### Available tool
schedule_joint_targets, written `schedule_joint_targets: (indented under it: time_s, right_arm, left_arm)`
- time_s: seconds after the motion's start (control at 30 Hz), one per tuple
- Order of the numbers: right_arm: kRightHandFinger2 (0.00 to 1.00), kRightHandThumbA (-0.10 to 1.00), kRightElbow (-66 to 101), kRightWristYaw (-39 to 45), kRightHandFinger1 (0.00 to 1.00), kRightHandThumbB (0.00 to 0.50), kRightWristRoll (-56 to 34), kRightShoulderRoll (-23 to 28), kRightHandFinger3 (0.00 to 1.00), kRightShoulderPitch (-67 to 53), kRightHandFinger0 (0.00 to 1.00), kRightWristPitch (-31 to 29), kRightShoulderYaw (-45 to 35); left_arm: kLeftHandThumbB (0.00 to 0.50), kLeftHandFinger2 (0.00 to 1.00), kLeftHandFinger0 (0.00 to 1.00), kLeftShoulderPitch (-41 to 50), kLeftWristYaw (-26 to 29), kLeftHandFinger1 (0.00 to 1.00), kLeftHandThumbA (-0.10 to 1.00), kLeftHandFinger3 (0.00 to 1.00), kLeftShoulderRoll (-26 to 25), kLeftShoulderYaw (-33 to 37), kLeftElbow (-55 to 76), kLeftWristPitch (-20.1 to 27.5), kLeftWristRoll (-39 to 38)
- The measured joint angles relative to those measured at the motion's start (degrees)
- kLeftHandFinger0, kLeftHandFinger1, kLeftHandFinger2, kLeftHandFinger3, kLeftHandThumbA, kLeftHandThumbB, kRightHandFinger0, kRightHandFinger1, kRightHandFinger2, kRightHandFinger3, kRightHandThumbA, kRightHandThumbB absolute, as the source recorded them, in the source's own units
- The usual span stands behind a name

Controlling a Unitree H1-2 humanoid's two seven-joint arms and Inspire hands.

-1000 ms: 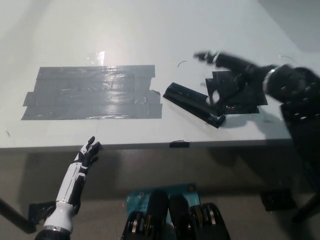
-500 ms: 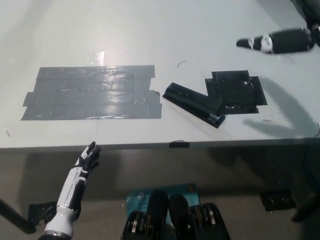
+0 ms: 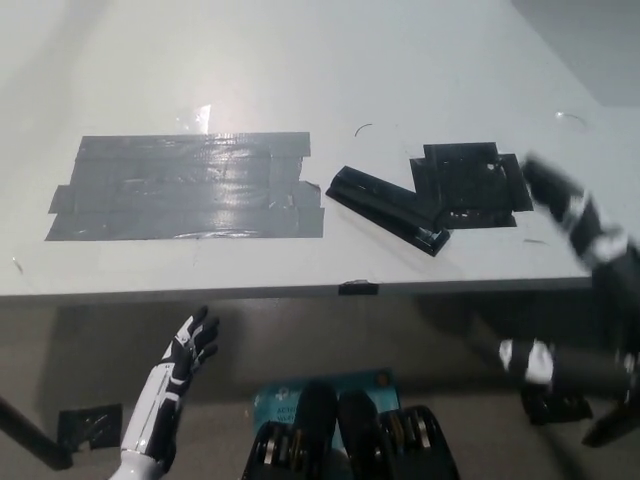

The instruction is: A person hands a stapler to the robot and the robot grabs it with its right hand and places it on the desk infront of it

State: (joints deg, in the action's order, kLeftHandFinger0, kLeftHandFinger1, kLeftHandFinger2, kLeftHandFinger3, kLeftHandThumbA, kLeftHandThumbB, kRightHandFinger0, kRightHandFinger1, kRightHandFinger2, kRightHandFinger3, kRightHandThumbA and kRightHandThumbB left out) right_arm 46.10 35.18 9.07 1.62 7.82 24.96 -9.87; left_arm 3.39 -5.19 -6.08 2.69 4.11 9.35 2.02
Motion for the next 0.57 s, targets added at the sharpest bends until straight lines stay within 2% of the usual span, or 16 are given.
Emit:
schedule_joint_targets:
  time_s: [0.03,0.07,0.13,0.2,0.23,0.27,0.37,0.47,0.57]
  right_arm:
    - [1.00,1.00,-2.21,-0.93,1.00,0.255,-1.41,-1.56,1.00,-5.32,1.00,-1.48,0.92]
    - [1.00,1.00,-3.78,-1.36,1.00,0.252,-2.11,-2.33,1.00,-7.85,1.00,-2.30,1.42]
    - [1.00,1.00,-7.63,-1.95,1.00,0.190,-3.14,-3.36,1.00,-10.55,1.00,-3.88,2.07]
    - [1.00,1.00,-12.91,-2.71,1.00,0.160,-4.28,-4.32,1.00,-13.21,1.00,-5.59,2.66]
    - [1.00,1.00,-15.12,-3.02,1.00,0.157,-4.71,-4.68,1.00,-13.97,1.00,-6.11,2.82]
    - [1.00,1.00,-19.03,-3.52,1.00,0.176,-5.86,-5.27,1.00,-15.03,1.00,-6.82,2.90]
    - [1.00,1.00,-25.26,-4.61,1.00,0.174,-7.84,-6.01,1.00,-15.52,1.00,-7.61,2.85]
    - [1.00,1.00,-30.03,-5.43,1.00,0.133,-9.15,-6.36,1.00,-15.20,1.00,-8.37,2.81]
    - [1.00,1.00,-33.54,-6.09,1.00,0.129,-10.13,-6.46,1.00,-14.85,1.00,-8.67,2.86]
  left_arm:
    - [0.439,1.00,1.00,0.54,-0.20,1.00,1.00,1.00,-0.01,0.00,0.02,0.03,-0.31]
    - [0.441,1.00,1.00,0.89,-0.29,1.00,1.00,1.00,-0.02,-0.02,0.00,0.07,-0.49]
    - [0.427,1.00,1.00,1.46,-0.36,1.00,1.00,1.00,-0.02,-0.05,-0.34,0.19,-0.64]
    - [0.433,1.00,1.00,1.91,-0.39,1.00,1.00,1.00,-0.01,-0.09,-0.93,0.42,-0.77]
    - [0.433,1.00,1.00,2.09,-0.38,1.00,1.00,1.00,-0.02,-0.18,-1.30,0.61,-0.82]
    - [0.429,1.00,1.00,2.24,-0.38,1.00,1.00,1.00,-0.04,-0.31,-2.36,0.89,-0.92]
    - [0.405,1.00,1.00,2.22,-0.37,1.00,1.00,1.00,-0.05,-0.52,-4.85,1.44,-1.07]
    - [0.406,1.00,1.00,1.99,-0.36,1.00,1.00,1.00,-0.06,-0.66,-6.65,2.21,-1.08]
    - [0.416,1.00,1.00,1.80,-0.35,1.00,1.00,1.00,-0.13,-0.88,-7.66,2.84,-1.08]
